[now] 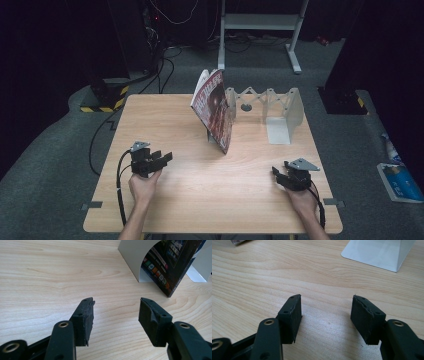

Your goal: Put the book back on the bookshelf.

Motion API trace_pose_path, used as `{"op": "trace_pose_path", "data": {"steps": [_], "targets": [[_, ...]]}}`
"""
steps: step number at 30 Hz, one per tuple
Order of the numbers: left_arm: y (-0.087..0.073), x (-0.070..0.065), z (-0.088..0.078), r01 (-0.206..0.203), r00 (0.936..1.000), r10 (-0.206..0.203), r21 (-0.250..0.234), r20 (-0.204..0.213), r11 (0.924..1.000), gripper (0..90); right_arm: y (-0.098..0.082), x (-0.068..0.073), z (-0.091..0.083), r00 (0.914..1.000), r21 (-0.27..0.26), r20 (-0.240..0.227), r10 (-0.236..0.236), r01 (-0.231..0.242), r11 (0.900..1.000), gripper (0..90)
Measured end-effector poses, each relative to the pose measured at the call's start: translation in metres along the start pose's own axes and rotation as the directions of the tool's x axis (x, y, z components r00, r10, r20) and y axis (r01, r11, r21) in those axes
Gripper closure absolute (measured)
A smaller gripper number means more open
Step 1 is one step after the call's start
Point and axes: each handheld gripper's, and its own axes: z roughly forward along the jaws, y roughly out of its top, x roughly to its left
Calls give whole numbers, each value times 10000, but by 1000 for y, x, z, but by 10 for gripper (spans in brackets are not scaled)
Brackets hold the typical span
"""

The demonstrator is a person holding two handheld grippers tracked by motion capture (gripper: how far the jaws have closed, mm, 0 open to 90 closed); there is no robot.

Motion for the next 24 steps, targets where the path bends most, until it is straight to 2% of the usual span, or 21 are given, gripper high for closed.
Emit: {"op": "trace_pose_path", "data": {"steps": [14, 24], "targets": [[-8, -5, 19, -120, 9999, 120, 398, -10, 9991, 459, 0, 0, 0, 10000, 1, 0, -3, 3, 10000, 419], [-15, -8, 32, -330, 9990, 352, 737, -277, 9967, 465, 0, 0, 0, 10000, -1, -2, -15, 15, 10000, 419]]}}
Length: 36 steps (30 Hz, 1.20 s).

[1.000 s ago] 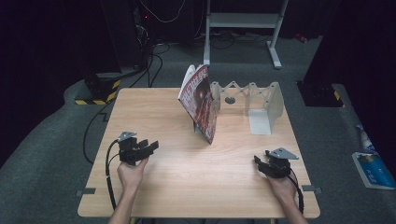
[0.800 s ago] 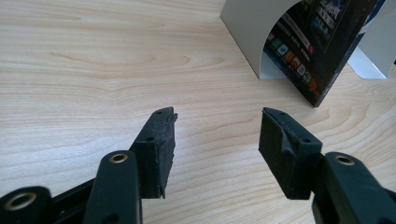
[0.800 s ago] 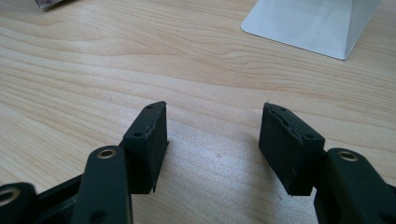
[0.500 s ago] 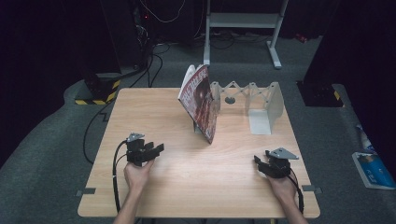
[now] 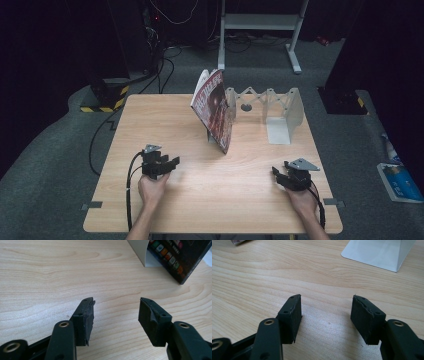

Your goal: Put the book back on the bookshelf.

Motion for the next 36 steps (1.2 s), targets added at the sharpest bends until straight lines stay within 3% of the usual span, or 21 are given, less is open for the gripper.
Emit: {"op": "trace_pose_path", "data": {"steps": [18, 36], "targets": [[-3, -5, 15, -307, 9989, 316, 242, -357, 9992, 470, 0, 0, 0, 10000, 3, -4, -3, 3, 10000, 419], [-11, -7, 26, -362, 9970, 375, 214, -677, 9991, 466, 0, 0, 0, 10000, 7, -9, 7, -7, 10000, 419]]}}
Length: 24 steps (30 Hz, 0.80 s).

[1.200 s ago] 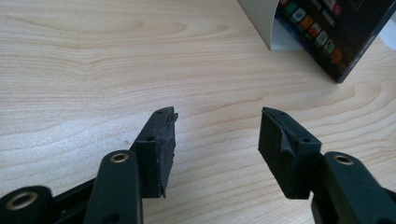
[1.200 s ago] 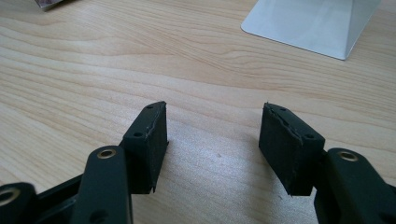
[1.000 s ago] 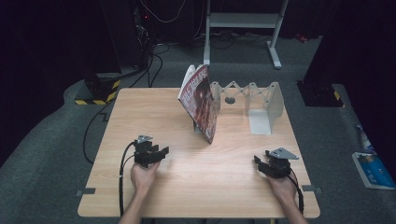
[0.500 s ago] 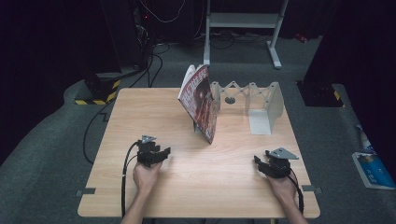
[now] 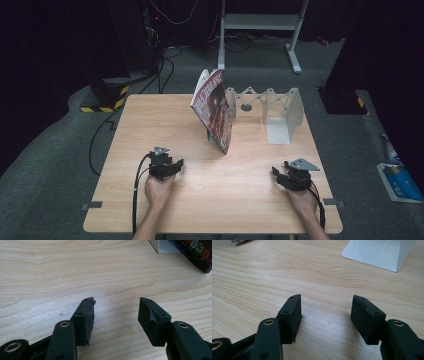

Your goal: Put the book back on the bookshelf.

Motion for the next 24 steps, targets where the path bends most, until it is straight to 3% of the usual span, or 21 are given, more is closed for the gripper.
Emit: {"op": "trace_pose_path", "data": {"steps": [6, 11, 18, 24], "targets": [[-3, -3, 1, -292, 9995, 289, -201, -162, 9994, 444, 0, 0, 0, 10000, -6, 0, -23, 23, 10000, 418], [-6, -9, 2, -826, 9957, 813, -276, -438, 9962, 418, 0, 0, 0, 10000, -4, 0, -19, 19, 10000, 418], [-14, -16, 4, -1490, 9858, 1433, -630, -876, 9868, 407, 0, 0, 0, 10000, -5, 6, -19, 19, 10000, 417], [-18, -19, 5, -1606, 9825, 1513, -824, -1090, 9836, 388, 0, 0, 0, 10000, -4, 6, -11, 11, 10000, 416]]}}
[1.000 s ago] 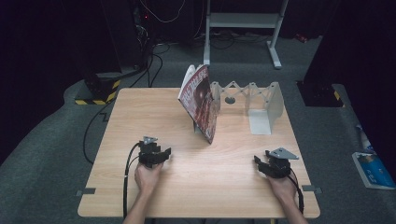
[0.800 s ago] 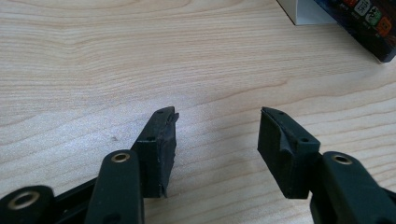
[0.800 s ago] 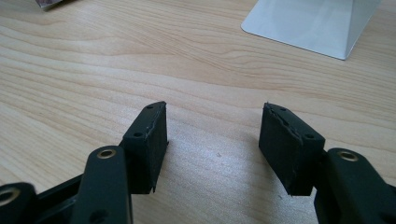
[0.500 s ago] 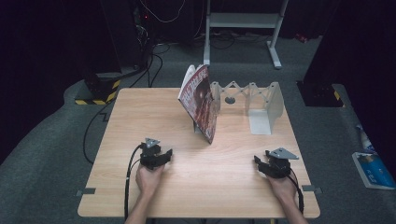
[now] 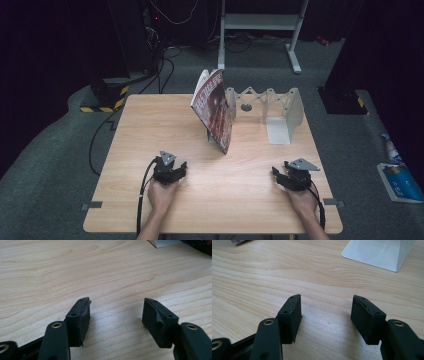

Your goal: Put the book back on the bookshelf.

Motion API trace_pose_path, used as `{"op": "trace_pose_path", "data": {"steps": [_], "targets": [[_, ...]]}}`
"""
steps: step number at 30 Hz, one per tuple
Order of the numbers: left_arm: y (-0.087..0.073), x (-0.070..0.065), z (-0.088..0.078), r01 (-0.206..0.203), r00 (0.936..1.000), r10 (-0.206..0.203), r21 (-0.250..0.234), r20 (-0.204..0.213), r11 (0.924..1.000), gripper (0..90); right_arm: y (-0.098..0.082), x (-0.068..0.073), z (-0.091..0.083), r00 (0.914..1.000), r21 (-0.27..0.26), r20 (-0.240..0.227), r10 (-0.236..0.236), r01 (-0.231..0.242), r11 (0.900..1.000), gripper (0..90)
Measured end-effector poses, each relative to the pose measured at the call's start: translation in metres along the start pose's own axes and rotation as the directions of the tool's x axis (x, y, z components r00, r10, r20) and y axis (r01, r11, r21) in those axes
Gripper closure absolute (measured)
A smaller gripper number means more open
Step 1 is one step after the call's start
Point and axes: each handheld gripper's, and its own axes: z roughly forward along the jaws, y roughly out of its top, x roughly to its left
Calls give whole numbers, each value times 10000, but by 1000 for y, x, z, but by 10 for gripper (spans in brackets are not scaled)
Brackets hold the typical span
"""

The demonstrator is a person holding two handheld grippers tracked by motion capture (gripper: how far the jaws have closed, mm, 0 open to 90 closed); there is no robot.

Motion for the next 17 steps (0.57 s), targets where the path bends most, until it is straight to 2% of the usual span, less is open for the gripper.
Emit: {"op": "trace_pose_path", "data": {"steps": [17], "targets": [[-1, -1, 0, -64, 10000, 64, -6, 35, 10000, 382, 0, 0, 0, 10000, 6, 1, 14, -14, 10000, 415]]}}
